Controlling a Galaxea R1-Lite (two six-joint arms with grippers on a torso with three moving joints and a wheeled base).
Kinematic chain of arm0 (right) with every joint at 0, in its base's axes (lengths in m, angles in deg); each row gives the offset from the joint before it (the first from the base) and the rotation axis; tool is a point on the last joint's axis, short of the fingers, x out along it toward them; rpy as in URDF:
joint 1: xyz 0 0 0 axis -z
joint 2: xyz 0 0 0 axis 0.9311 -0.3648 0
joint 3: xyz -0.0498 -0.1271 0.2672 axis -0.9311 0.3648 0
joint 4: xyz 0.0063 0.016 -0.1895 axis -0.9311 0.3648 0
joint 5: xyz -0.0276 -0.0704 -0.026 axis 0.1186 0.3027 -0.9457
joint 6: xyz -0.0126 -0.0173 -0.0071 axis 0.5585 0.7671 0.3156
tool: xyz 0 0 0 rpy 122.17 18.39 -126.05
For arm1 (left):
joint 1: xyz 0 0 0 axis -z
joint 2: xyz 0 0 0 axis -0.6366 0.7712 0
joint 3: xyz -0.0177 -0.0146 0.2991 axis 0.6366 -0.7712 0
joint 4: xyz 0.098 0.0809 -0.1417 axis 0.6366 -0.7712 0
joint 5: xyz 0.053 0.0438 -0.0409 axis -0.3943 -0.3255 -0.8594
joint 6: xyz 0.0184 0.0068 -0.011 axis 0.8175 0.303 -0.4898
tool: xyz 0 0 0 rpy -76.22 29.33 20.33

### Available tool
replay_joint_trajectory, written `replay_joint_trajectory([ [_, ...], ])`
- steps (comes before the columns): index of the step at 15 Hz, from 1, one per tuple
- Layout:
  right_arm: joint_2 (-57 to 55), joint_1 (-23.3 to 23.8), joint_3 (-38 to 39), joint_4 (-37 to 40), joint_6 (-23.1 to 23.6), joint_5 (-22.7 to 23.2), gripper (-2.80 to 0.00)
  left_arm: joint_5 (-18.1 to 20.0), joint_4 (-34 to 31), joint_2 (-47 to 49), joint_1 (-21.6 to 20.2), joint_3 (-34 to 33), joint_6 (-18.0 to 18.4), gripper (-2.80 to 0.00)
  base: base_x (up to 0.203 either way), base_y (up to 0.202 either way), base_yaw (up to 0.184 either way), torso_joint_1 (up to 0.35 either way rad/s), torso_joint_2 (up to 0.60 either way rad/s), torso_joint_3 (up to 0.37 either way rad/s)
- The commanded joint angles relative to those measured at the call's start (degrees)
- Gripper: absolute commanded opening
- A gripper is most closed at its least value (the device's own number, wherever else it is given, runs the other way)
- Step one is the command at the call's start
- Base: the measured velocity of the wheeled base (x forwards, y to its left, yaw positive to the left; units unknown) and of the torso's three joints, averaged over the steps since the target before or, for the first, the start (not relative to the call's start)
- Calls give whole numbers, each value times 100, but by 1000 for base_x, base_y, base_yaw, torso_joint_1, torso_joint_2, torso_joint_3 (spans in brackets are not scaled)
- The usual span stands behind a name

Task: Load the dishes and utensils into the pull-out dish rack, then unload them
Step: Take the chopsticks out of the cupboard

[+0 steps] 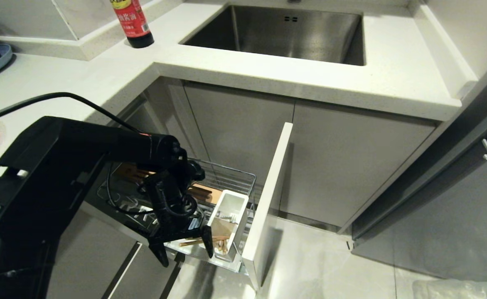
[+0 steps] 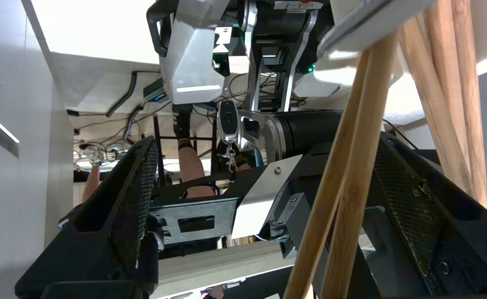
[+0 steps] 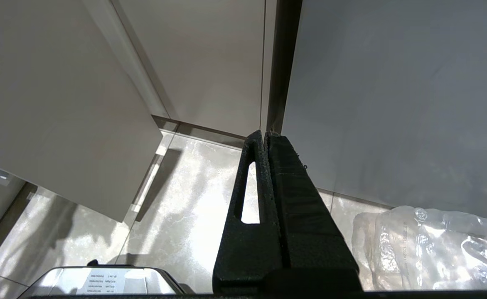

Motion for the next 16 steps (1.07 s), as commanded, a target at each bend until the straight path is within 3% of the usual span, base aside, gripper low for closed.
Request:
replay_joint_trajectory([
  [1, -3, -2, 0, 1, 0, 2, -280, 6, -29, 68, -2, 48, -14, 0, 0, 0, 0, 0, 0, 0],
  [12, -3, -2, 0, 1, 0, 2, -280, 6, -56, 374, -2, 401, -23, 0, 0, 0, 0, 0, 0, 0],
  [13, 5, -2, 0, 1, 0, 2, -280, 6, -54, 374, -2, 401, -46, -280, 0, 0, 0, 0, 0, 0],
  [16, -3, -2, 0, 1, 0, 2, -280, 24, -56, 322, -36, 426, -49, -280, 0, 0, 0, 0, 0, 0],
])
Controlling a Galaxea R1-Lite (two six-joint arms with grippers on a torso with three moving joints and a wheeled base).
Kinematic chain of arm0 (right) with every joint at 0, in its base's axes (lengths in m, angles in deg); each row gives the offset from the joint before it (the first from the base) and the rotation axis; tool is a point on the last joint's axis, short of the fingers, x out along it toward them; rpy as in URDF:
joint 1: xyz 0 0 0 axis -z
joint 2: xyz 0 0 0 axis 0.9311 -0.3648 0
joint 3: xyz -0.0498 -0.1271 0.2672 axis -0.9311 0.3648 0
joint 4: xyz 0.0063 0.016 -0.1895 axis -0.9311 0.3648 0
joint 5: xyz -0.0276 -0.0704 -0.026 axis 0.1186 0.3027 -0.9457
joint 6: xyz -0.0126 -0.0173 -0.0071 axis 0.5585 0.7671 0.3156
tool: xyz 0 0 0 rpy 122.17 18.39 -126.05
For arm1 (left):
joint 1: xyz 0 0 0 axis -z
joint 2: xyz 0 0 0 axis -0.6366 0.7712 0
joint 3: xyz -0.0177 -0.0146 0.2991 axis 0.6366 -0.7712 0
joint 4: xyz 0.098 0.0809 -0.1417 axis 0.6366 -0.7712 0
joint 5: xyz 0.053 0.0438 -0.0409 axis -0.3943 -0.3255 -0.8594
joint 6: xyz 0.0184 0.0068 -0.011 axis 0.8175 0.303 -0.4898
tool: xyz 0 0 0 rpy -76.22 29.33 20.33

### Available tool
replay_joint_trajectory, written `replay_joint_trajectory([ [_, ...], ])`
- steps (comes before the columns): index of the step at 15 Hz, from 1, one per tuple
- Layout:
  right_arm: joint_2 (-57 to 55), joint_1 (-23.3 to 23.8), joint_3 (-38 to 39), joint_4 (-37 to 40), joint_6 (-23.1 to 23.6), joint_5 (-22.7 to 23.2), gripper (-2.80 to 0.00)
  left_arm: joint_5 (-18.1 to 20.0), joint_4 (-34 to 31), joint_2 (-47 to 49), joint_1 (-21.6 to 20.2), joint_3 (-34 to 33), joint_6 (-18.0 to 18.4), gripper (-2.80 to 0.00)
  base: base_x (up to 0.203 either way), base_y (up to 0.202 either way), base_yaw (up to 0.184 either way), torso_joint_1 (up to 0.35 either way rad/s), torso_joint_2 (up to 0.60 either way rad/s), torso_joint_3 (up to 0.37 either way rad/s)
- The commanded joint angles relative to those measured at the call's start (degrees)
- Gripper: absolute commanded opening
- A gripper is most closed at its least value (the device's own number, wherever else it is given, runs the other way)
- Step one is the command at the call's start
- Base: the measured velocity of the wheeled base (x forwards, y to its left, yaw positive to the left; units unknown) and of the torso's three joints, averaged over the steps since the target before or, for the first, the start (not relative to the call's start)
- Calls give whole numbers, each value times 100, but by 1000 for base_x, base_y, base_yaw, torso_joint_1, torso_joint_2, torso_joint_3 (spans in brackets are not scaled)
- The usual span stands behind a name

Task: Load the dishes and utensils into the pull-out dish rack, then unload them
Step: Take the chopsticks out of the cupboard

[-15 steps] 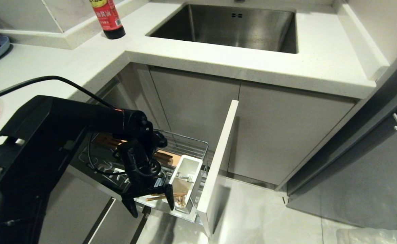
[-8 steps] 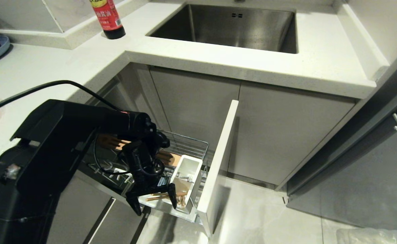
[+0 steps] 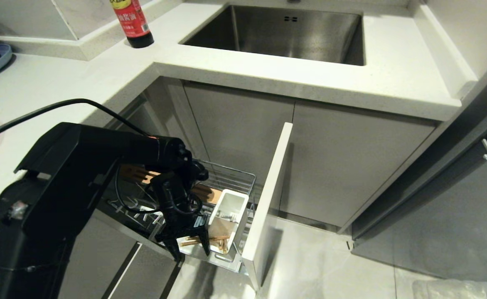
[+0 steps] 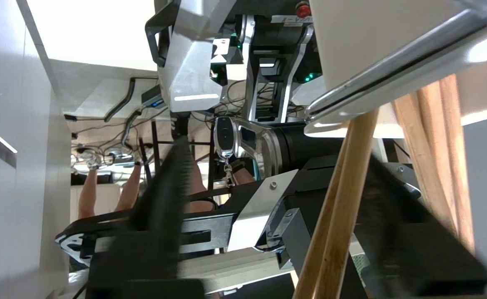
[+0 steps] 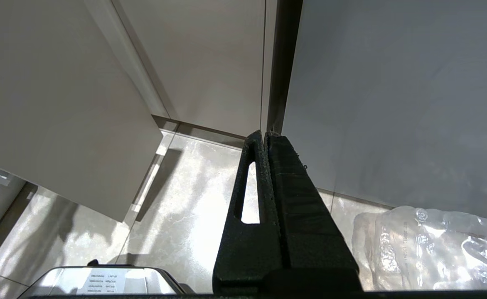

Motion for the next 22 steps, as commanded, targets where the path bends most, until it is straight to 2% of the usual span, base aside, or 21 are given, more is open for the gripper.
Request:
replay_joint_trajectory([
  [1, -4, -1, 2, 1, 0, 2, -280, 28, -42, -37, -7, 19, -13, -280, 0, 0, 0, 0, 0, 0],
  [11, -5, -2, 2, 1, 0, 2, -280, 214, -75, -195, 20, 1, -30, -280, 0, 0, 0, 0, 0, 0],
  [13, 3, -2, 2, 1, 0, 2, -280, 438, -311, -401, 25, 28, -26, -280, 0, 0, 0, 0, 0, 0],
  [17, -1, 1, 2, 1, 0, 2, -280, 552, -554, -807, 55, 25, -42, -280, 0, 0, 0, 0, 0, 0],
  [19, -5, -1, 2, 1, 0, 2, -280, 556, -594, -1001, 90, 11, -241, -280, 0, 0, 0, 0, 0, 0],
  [22, -5, 4, 2, 1, 0, 2, -280, 563, -718, -1232, 108, -16, -302, -280, 0, 0, 0, 0, 0, 0],
])
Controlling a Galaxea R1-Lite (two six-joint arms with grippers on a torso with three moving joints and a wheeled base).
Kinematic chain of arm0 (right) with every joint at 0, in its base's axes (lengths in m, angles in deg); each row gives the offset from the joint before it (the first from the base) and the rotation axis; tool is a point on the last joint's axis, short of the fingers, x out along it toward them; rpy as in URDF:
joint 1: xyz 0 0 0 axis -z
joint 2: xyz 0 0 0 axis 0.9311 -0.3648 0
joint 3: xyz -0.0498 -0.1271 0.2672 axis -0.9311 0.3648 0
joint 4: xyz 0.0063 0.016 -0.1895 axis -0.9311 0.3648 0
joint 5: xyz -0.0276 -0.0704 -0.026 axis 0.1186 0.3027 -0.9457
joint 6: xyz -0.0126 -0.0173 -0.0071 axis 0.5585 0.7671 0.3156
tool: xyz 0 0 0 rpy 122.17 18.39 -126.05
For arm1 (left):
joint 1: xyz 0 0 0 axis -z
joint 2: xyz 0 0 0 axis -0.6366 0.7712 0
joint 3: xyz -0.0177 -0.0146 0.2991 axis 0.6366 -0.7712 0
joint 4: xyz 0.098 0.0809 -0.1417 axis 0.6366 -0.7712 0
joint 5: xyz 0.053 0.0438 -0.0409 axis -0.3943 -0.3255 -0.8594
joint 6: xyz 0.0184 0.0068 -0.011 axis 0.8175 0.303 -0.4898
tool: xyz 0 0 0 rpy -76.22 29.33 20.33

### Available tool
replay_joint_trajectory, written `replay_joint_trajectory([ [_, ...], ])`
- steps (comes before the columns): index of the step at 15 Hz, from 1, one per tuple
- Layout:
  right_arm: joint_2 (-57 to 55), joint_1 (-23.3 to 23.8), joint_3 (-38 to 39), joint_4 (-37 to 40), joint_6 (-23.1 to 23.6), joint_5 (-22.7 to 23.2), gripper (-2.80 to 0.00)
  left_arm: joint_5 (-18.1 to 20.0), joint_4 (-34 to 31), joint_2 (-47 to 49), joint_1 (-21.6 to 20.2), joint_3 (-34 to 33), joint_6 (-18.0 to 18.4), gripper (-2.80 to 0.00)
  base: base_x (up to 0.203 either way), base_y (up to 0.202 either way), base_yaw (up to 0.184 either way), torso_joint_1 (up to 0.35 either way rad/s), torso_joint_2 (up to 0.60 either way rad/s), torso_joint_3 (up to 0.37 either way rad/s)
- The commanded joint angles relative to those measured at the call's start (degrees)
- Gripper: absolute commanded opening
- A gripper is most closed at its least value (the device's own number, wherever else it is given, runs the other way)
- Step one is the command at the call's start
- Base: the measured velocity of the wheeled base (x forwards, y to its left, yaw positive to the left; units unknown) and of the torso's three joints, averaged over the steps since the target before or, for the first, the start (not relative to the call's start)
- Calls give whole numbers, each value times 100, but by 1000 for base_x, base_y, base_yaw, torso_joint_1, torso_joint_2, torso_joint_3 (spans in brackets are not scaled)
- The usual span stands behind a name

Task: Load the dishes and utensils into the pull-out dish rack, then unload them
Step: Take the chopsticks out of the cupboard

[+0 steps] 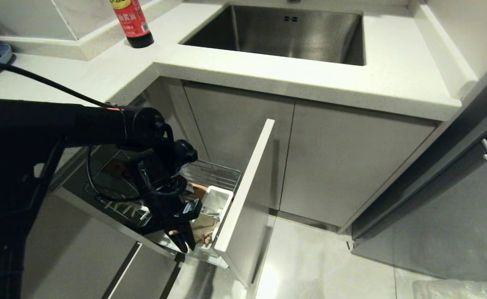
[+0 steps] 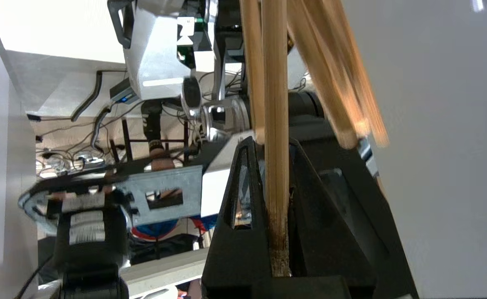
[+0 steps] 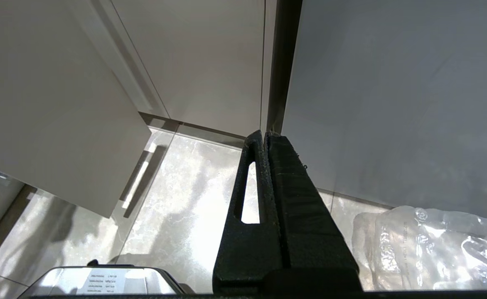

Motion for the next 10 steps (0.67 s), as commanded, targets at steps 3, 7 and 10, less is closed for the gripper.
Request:
replay_joint_trajectory([
  [3, -2, -2, 0, 0, 0, 2, -280, 2, -74, -403, 51, -16, -271, -280, 0, 0, 0, 0, 0, 0],
  [7, -2, -2, 0, 0, 0, 2, -280, -19, -502, -914, 104, -17, -337, -280, 0, 0, 0, 0, 0, 0],
  [10, -2, -2, 0, 0, 0, 2, -280, -35, -617, -1424, 106, -60, -404, -280, 0, 0, 0, 0, 0, 0],
])
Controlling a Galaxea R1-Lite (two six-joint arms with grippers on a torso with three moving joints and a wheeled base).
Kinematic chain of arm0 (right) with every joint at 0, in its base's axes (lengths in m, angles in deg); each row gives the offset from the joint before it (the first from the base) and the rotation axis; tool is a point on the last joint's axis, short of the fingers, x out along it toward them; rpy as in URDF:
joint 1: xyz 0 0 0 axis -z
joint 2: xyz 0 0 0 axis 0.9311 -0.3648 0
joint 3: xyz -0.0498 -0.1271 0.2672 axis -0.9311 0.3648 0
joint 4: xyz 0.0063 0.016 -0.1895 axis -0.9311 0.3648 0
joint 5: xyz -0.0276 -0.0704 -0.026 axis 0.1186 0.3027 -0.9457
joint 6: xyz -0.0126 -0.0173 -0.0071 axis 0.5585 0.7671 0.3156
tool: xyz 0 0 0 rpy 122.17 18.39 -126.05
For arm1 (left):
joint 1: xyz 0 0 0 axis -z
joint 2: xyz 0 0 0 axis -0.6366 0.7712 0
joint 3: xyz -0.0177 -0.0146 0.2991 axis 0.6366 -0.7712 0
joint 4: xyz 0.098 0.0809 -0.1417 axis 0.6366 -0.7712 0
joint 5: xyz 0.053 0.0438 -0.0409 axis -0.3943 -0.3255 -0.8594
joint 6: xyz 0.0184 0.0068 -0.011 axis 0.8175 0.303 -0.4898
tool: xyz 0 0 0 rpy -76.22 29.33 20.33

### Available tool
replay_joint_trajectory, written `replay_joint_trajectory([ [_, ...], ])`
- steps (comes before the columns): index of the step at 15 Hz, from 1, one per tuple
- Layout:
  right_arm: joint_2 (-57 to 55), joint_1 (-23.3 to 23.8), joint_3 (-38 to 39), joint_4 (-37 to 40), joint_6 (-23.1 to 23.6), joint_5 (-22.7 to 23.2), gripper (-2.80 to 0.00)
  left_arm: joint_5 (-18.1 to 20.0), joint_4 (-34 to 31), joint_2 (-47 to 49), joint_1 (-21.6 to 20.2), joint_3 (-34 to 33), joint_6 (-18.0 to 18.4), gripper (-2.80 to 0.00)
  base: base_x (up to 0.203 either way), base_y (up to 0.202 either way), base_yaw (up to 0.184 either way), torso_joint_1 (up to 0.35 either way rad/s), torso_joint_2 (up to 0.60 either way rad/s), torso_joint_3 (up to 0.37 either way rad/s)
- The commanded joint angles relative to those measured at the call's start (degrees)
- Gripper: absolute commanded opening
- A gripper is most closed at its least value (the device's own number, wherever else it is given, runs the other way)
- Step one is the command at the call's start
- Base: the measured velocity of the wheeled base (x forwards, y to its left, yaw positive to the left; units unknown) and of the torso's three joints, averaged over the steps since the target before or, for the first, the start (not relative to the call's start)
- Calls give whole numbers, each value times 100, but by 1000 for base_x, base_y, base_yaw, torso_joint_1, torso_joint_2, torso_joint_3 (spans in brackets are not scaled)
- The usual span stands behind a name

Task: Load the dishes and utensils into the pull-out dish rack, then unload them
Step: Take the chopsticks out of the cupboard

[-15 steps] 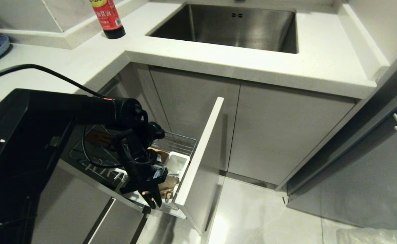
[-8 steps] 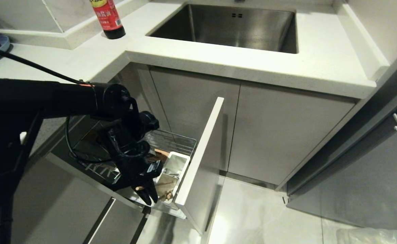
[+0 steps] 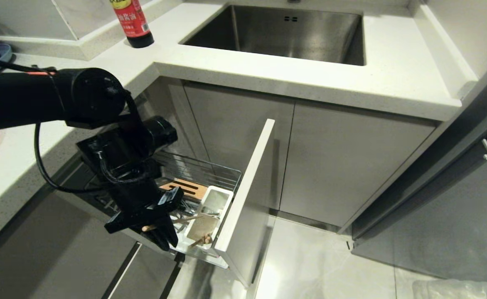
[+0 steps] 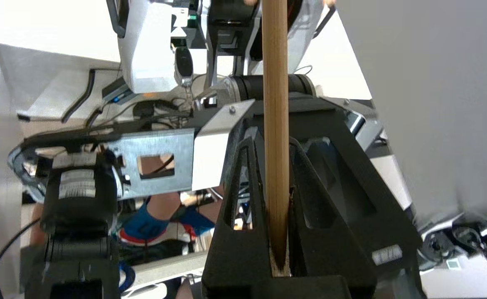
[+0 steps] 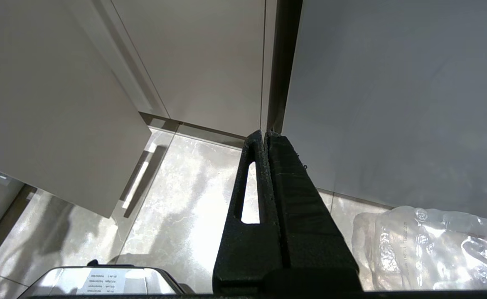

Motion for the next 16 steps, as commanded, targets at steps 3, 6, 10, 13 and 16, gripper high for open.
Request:
replay_joint_trajectory([
  [3, -5, -2, -7, 2, 0, 2, -280, 29, -398, -888, 52, -48, 0, -280, 0, 0, 0, 0, 0, 0],
  [6, -4, -2, 0, 2, 0, 2, -280, 41, -542, -1674, 81, -187, -2, -280, 0, 0, 0, 0, 0, 0],
  [10, -1, -2, 0, 2, 0, 2, -280, -71, -556, -2963, 63, -311, -15, -280, 0, 0, 0, 0, 0, 0],
  [13, -5, -2, 0, 2, 0, 2, -280, -640, -290, -3854, -135, -266, -7, -280, 0, 0, 0, 0, 0, 0],
  [16, -3, -2, 0, 2, 0, 2, -280, -1288, 258, -4116, -1146, -88, 33, -280, 0, 0, 0, 0, 0, 0],
])
